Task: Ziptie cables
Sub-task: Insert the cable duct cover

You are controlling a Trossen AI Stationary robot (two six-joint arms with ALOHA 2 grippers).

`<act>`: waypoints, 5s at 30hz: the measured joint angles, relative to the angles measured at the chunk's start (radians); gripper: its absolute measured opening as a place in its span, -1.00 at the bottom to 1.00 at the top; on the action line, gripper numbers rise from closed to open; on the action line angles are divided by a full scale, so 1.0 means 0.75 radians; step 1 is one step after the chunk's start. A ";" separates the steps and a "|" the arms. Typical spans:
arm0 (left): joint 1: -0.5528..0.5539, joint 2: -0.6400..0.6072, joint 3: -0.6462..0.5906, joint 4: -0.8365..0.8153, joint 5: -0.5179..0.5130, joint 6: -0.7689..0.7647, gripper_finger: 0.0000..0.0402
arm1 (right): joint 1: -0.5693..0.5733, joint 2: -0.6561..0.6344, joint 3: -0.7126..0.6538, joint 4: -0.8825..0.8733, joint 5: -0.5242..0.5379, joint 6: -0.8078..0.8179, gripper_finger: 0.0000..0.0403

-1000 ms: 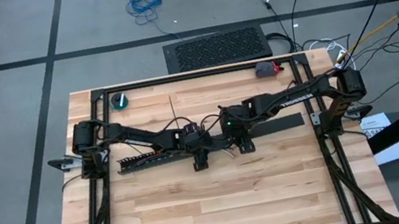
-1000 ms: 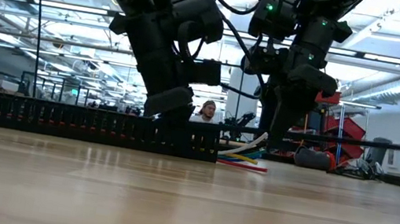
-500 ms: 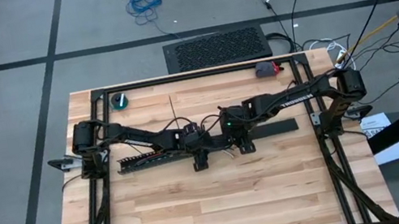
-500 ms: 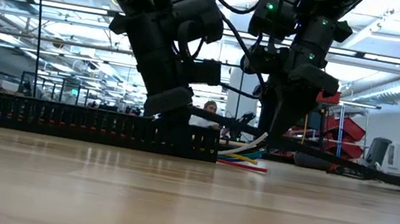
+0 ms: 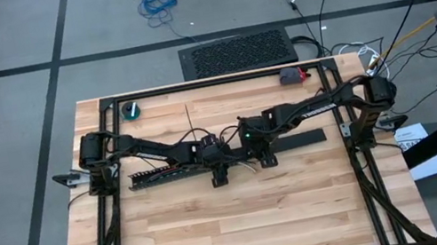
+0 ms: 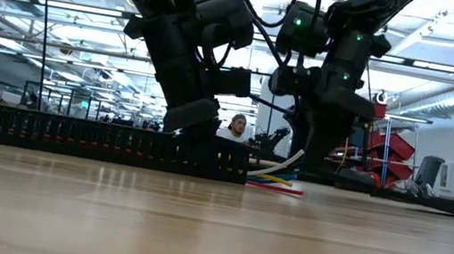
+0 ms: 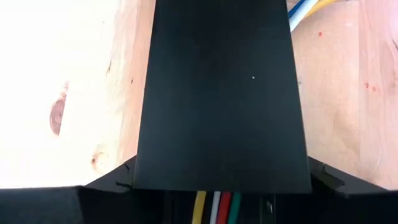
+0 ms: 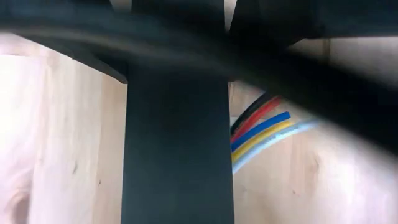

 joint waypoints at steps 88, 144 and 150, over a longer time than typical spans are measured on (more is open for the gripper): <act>-0.014 -0.001 0.001 -0.011 0.005 -0.015 0.24 | 0.532 -0.630 -0.813 1.127 0.570 0.544 0.30; -0.014 -0.001 0.000 -0.011 0.016 -0.056 0.24 | -0.117 -0.292 -0.557 0.725 -0.080 -0.018 -0.03; -0.014 -0.001 0.000 -0.011 0.016 -0.056 0.24 | -0.100 -0.341 -0.557 0.694 -0.086 -0.020 -0.32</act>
